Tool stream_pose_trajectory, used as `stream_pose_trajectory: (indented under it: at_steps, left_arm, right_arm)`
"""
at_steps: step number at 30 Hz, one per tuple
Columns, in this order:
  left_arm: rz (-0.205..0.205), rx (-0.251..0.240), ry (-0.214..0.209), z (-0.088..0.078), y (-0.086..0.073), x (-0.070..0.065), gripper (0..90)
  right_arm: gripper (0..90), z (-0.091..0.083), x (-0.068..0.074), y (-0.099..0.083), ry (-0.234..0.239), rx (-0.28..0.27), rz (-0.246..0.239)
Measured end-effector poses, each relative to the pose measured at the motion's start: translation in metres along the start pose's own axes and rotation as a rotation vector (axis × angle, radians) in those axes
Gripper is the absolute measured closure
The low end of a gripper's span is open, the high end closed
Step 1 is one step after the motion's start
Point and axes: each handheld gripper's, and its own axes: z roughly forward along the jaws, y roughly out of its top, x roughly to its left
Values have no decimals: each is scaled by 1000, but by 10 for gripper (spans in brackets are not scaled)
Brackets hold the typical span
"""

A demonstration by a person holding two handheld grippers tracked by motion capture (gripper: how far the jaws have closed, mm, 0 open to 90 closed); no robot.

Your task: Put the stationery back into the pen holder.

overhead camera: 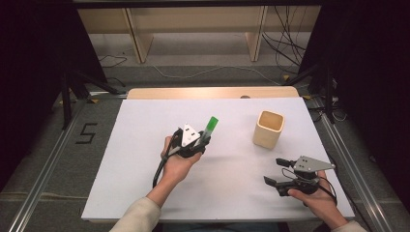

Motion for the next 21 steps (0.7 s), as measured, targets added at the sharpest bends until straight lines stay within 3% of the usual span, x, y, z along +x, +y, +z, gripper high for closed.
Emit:
stream_pose_trajectory:
  at_steps: [21]
  left_arm:
    - [17, -35, -44, 16, 15, -14, 663]
  right_arm:
    - [161, 0, 0, 0, 1, 1, 7]
